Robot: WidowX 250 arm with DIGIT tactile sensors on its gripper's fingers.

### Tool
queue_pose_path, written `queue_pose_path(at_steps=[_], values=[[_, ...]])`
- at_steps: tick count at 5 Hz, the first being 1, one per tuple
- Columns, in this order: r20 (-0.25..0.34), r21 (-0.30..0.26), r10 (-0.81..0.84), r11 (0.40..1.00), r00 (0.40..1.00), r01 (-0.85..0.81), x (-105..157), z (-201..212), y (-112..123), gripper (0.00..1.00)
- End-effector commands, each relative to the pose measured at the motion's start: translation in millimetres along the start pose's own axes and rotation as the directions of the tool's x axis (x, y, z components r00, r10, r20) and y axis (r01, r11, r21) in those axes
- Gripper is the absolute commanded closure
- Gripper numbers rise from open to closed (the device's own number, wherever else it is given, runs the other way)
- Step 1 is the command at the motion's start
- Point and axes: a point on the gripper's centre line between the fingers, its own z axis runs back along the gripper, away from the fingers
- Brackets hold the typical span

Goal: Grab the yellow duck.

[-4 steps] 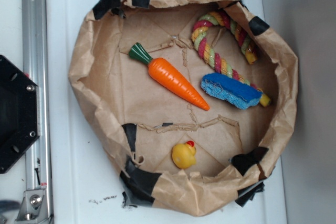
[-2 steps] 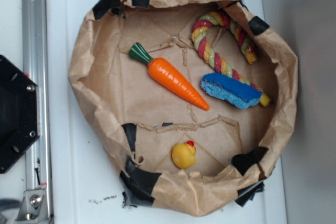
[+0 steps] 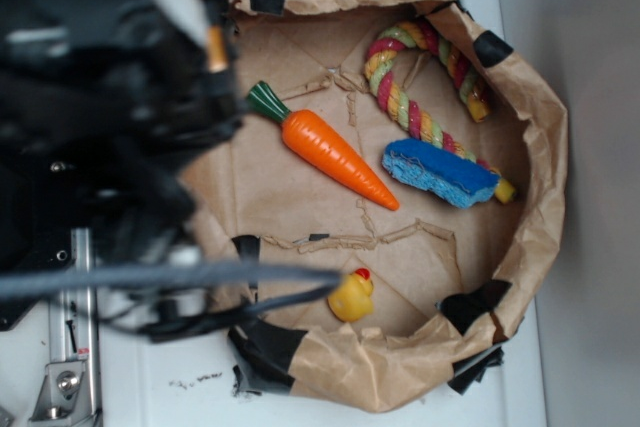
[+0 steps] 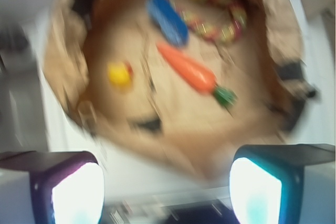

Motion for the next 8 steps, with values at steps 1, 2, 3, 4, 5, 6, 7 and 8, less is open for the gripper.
queue_pose_path(at_steps=[1,2,3,4,5,6,7,8], values=[[0.073,-0.133,0.405,0.910,0.912,-0.393,40,-85,-18,0.00],[-0.023,-0.111,0.534,0.839,0.845,-0.533,33,-115,-37,0.00],[-0.028,-0.035,0.542,0.839,0.840,-0.543,31,-138,-57,0.00],[-0.042,0.001,0.497,0.868,0.867,-0.497,21,-159,-66,0.00],[-0.001,-0.009,0.316,0.949,0.949,-0.316,25,-177,-75,0.00],[0.032,0.037,0.244,0.969,0.969,-0.245,23,-190,-78,1.00],[0.009,0.034,0.207,0.978,0.978,-0.207,12,-189,-80,1.00],[0.015,0.011,0.063,0.998,0.998,-0.063,27,-141,-69,1.00]])
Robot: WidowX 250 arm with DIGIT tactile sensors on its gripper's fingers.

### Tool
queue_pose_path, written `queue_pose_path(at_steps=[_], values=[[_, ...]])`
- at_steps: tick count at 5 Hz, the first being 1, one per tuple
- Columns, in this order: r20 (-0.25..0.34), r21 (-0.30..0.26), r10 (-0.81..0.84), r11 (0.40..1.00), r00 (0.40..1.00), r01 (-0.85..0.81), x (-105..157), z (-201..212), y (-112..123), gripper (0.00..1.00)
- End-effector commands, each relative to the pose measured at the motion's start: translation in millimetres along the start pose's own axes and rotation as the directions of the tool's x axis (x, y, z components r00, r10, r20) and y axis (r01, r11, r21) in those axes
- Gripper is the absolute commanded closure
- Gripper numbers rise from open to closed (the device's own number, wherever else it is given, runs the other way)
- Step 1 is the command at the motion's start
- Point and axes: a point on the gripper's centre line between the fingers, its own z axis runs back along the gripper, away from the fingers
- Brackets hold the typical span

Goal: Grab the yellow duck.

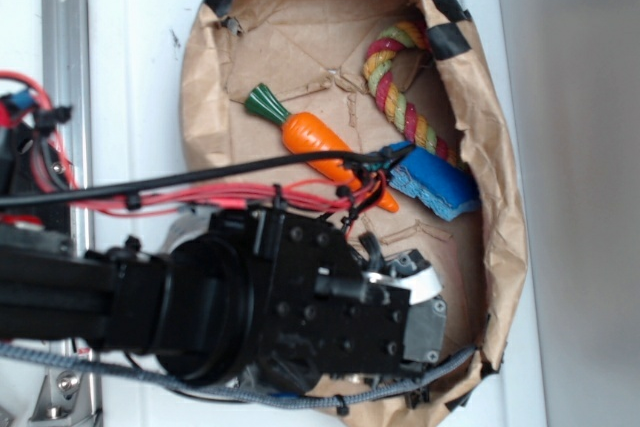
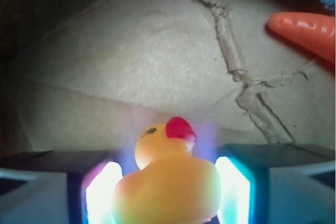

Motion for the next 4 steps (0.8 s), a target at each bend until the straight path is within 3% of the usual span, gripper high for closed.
queue_pose_path(at_steps=[1,2,3,4], values=[[0.056,-0.102,-0.240,0.964,0.969,0.245,34,107,47,1.00],[-0.013,0.003,-0.327,0.945,0.945,0.327,49,158,66,1.00],[0.016,0.053,-0.436,0.899,0.900,0.435,47,175,66,1.00],[-0.020,0.076,-0.489,0.869,0.872,0.489,40,170,71,1.00]])
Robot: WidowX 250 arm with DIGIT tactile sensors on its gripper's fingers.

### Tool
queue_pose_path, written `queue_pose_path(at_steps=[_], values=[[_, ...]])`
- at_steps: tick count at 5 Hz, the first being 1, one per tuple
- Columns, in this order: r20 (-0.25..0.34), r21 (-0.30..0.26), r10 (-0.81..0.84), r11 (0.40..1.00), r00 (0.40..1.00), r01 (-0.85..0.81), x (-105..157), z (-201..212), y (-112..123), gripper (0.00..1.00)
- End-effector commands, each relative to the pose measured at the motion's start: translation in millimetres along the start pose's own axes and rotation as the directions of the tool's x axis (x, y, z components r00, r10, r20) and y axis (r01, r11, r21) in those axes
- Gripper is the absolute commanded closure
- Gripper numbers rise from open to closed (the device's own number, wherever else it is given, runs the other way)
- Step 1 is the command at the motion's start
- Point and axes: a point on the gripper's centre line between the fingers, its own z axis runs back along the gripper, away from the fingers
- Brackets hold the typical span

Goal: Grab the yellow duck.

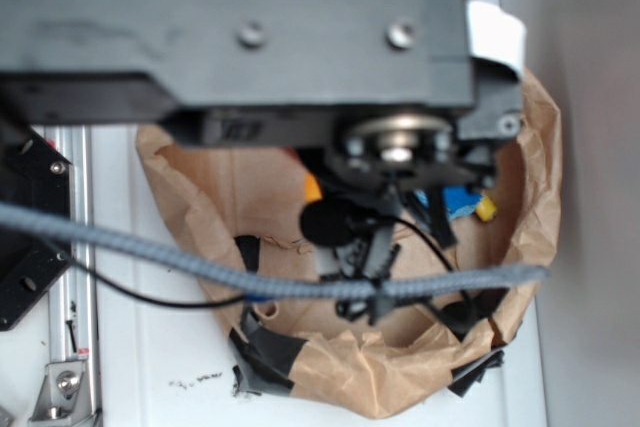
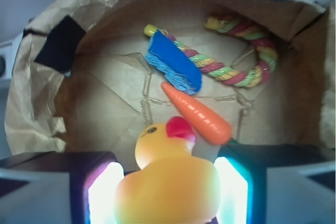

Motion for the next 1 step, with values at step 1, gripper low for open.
queue_pose_path(at_steps=[1], values=[[0.025,-0.021,-0.063,0.998,0.998,0.063,-8.6,1.8,12.4,1.00]])
